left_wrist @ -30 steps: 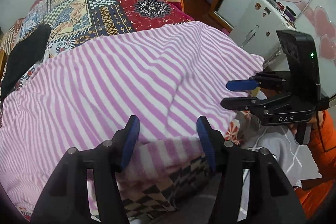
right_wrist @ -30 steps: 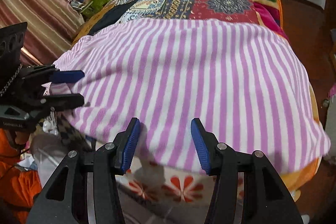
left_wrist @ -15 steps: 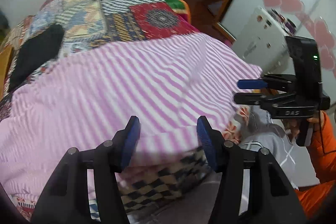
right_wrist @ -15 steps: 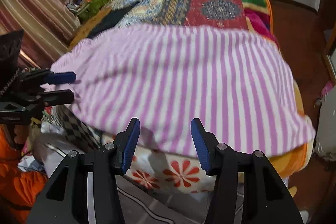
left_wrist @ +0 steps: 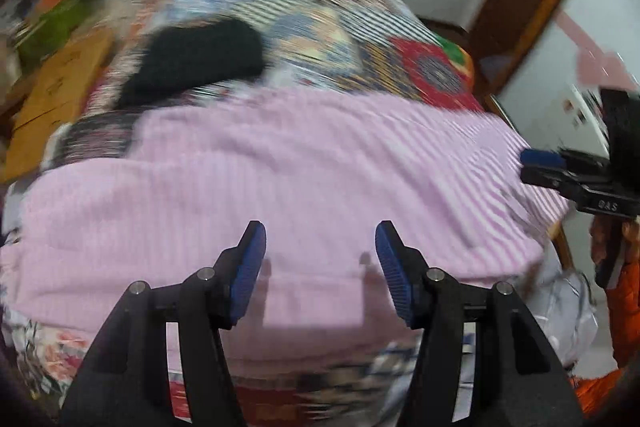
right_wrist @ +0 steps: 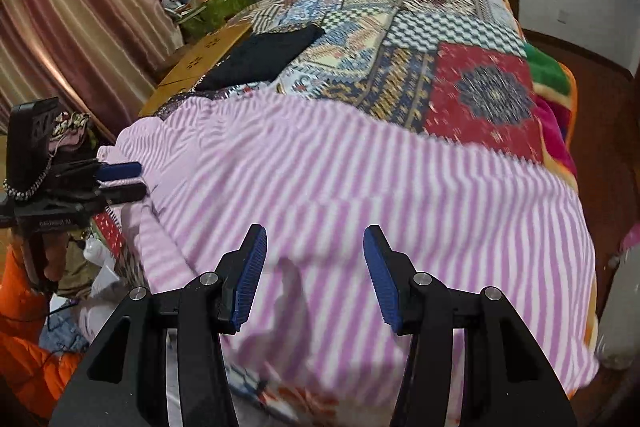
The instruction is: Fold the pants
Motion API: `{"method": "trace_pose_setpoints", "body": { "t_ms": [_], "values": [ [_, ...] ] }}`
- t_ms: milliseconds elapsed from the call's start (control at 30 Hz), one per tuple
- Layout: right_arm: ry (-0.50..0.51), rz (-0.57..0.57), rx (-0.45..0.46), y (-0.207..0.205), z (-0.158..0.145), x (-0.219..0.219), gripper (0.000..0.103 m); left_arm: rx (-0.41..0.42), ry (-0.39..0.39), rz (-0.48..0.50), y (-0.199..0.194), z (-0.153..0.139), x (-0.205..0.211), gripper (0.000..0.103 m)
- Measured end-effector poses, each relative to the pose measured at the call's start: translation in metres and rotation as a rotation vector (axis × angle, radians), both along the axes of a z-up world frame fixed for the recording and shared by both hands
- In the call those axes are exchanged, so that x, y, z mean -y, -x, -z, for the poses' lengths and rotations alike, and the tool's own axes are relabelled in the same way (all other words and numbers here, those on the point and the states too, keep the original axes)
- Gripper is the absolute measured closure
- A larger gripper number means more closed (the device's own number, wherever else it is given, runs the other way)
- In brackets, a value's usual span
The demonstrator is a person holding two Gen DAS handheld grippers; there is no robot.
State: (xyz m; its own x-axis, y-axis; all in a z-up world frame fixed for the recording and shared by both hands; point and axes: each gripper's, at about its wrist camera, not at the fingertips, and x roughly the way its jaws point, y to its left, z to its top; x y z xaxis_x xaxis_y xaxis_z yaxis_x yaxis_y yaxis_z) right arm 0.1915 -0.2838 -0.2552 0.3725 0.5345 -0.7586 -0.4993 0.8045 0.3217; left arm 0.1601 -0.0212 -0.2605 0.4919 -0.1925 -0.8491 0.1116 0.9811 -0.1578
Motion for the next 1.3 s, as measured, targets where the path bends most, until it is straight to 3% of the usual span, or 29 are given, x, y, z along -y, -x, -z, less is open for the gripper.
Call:
{"method": "trace_pose_setpoints", "body": {
  "t_ms": [300, 433, 600, 733, 967, 1133, 1300],
  "values": [
    [0.043, -0.078, 0.073, -0.048, -0.026, -0.073, 0.055, 0.093, -0.093, -0.346, 0.004, -0.018, -0.168, 0.035],
    [0.061, -0.131, 0.079, -0.07, -0.028, -0.114, 0.054, 0.069, -0.104, -0.507, -0.001, -0.01, -0.245, 0.035],
    [0.081, -0.215, 0.07, -0.09, -0.019, -0.164, 0.053, 0.01, -0.064, -0.621, -0.014, 0.01, -0.309, 0.035],
    [0.091, -0.265, 0.032, -0.105, -0.002, -0.198, 0.053, -0.029, -0.111, -0.611, -0.037, 0.032, -0.325, 0.035],
    [0.089, -0.352, -0.064, -0.129, 0.025, -0.245, 0.053, -0.165, -0.051, -0.563, -0.055, 0.084, -0.338, 0.034],
    [0.111, -0.431, -0.104, -0.134, 0.039, -0.276, 0.053, -0.164, -0.056, -0.552, -0.046, 0.097, -0.337, 0.021],
    [0.112, -0.479, -0.165, -0.132, 0.055, -0.295, 0.053, -0.164, 0.058, -0.578, -0.032, 0.108, -0.349, 0.02]
  ]
}}
